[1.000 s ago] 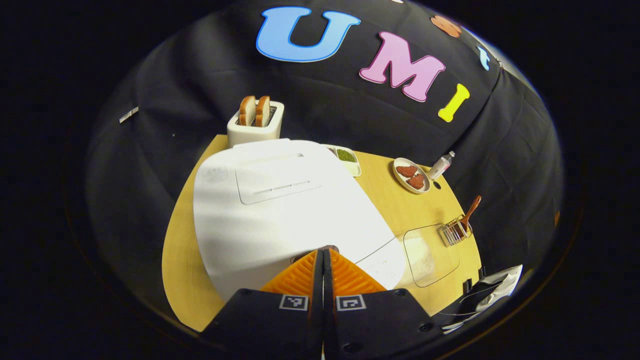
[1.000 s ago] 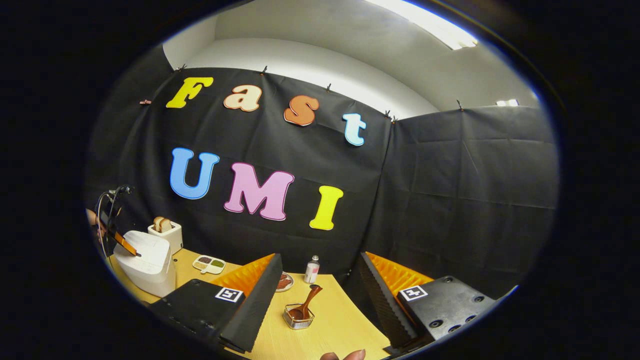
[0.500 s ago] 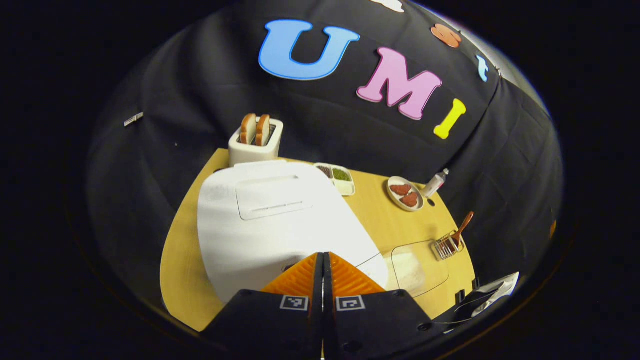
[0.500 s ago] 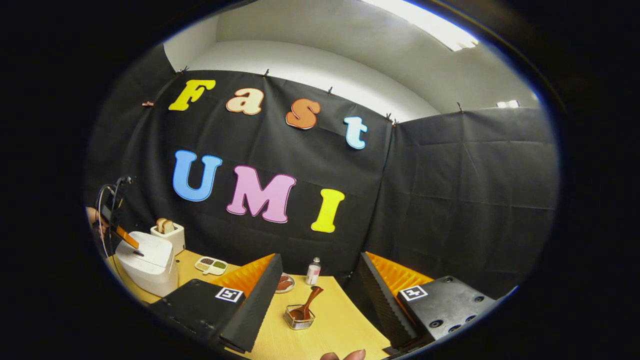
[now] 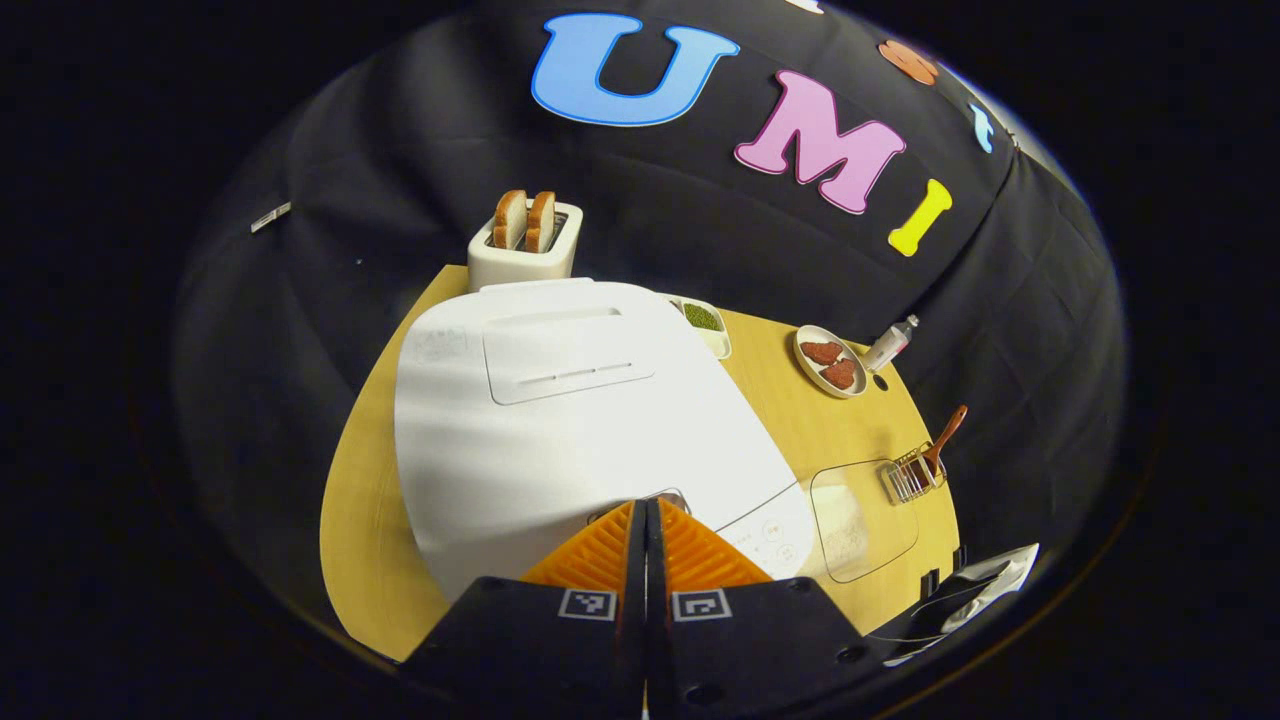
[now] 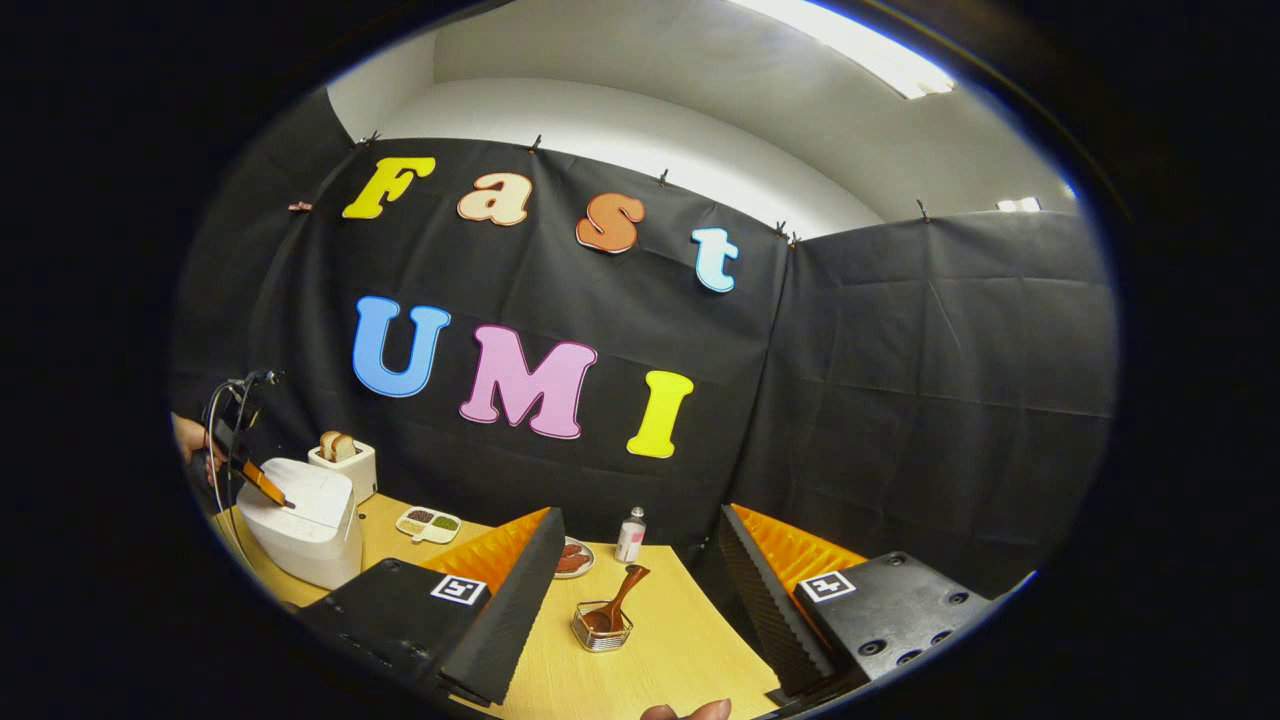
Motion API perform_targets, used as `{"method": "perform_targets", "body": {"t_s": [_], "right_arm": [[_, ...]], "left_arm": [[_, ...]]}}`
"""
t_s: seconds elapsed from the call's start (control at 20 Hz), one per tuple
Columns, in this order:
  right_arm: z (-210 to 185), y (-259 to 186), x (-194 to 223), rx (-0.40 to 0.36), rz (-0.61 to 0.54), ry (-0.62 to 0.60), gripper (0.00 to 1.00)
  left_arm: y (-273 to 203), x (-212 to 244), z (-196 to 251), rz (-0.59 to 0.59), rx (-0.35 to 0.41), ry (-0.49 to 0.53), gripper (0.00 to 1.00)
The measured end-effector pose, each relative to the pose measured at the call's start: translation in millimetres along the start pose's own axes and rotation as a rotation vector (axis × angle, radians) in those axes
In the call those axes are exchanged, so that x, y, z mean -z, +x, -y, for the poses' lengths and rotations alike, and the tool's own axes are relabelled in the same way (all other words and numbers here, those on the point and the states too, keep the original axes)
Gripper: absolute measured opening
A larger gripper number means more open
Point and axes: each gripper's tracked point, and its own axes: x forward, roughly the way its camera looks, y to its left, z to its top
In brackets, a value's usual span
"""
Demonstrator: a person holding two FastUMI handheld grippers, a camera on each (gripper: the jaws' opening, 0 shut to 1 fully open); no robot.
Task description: Close the left gripper, press the button to open the rice cooker; take a wooden spoon from the chopstick holder with the right hand, scoop a spoonful of rice and pour it into the rice cooker, then put the wooden spoon back into the chopstick holder.
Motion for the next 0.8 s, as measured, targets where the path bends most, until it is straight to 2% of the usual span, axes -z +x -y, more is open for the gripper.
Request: {"method": "perform_targets", "body": {"t_s": [0.15,0.25,0.35,0.55,0.65,0.8], "right_arm": [[-2,0,2,-0.004,-0.009,0.005,0.97],[0,2,-2,-0.002,0.003,0.01,0.97],[2,3,-3,0.0,0.01,0.011,0.97],[4,6,-5,0.003,0.014,0.012,0.97],[5,7,-5,0.001,0.015,0.018,0.97],[5,7,-1,-0.008,0.013,0.028,0.97]], "left_arm": [[2,1,-2,-0.033,-0.018,-0.017,0.07],[1,-1,-1,-0.045,-0.033,0.029,0.07],[-7,-15,4,0.0,-0.044,0.09,0.07],[-40,-64,13,0.168,-0.059,0.128,0.06],[-59,-97,13,0.306,-0.078,0.124,0.06],[-98,-137,7,0.526,-0.151,0.147,0.07]]}}
